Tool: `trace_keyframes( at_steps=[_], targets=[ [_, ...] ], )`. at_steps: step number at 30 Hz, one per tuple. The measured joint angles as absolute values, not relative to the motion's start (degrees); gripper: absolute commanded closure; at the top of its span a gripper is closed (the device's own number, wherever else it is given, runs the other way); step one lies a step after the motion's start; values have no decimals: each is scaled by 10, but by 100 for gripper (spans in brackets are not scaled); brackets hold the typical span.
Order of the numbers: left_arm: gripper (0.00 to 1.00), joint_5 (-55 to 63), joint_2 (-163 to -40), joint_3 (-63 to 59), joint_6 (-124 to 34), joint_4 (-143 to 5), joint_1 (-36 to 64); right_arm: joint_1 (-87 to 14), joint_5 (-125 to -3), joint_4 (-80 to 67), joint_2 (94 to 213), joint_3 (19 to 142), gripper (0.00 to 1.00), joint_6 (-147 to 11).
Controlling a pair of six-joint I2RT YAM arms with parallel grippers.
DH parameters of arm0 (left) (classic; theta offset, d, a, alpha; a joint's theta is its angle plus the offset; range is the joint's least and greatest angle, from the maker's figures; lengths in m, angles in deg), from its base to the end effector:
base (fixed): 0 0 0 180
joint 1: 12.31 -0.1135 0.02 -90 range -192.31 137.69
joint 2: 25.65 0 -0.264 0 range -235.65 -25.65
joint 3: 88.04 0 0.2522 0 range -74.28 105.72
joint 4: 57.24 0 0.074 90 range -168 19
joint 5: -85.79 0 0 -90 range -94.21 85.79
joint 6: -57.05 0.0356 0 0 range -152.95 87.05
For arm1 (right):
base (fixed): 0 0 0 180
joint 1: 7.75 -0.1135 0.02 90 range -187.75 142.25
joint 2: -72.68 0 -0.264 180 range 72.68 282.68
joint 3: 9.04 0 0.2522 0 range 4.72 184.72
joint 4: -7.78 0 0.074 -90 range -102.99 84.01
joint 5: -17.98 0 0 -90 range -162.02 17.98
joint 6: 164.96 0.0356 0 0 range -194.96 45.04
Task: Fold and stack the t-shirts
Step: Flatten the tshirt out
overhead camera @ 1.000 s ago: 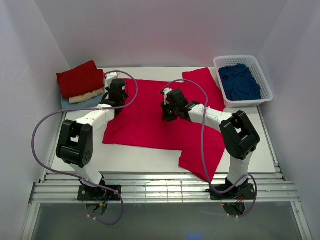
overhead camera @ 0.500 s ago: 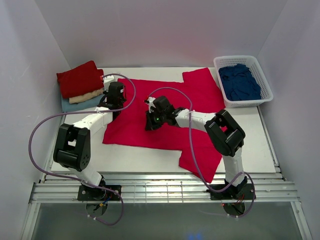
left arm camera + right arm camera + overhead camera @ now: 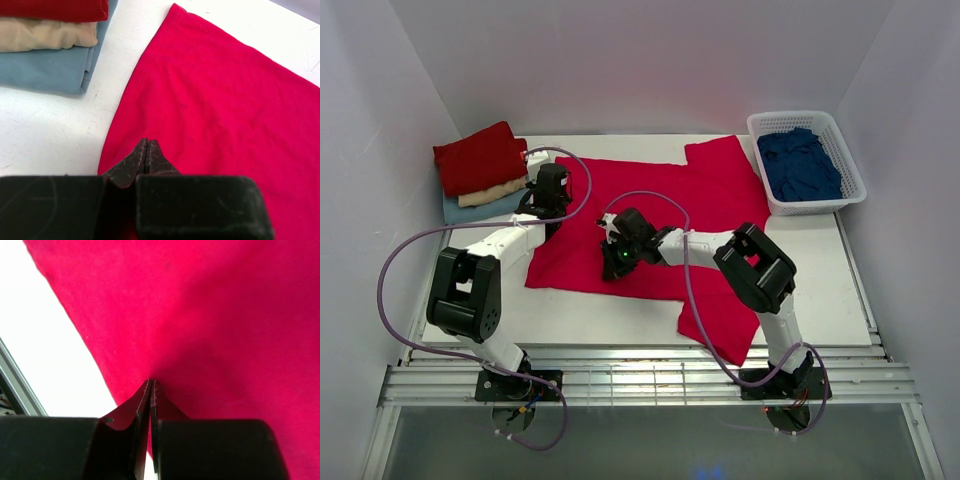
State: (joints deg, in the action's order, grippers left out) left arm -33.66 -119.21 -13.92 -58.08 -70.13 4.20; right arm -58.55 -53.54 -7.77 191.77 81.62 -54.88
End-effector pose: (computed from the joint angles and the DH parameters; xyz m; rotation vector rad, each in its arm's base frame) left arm 0.3529 -0.0864 0.2369 -0.4467 2.0077 0.1017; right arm 0.2742 0.3541 0.1493 -0.8292 2.3661 0.9474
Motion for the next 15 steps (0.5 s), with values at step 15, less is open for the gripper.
trace_keyframes(
  at_steps=[15],
  targets=[
    [98,-349,-1192,-139,-580,-706,42,-660,-570,-38,1882,748,92,-518]
  ],
)
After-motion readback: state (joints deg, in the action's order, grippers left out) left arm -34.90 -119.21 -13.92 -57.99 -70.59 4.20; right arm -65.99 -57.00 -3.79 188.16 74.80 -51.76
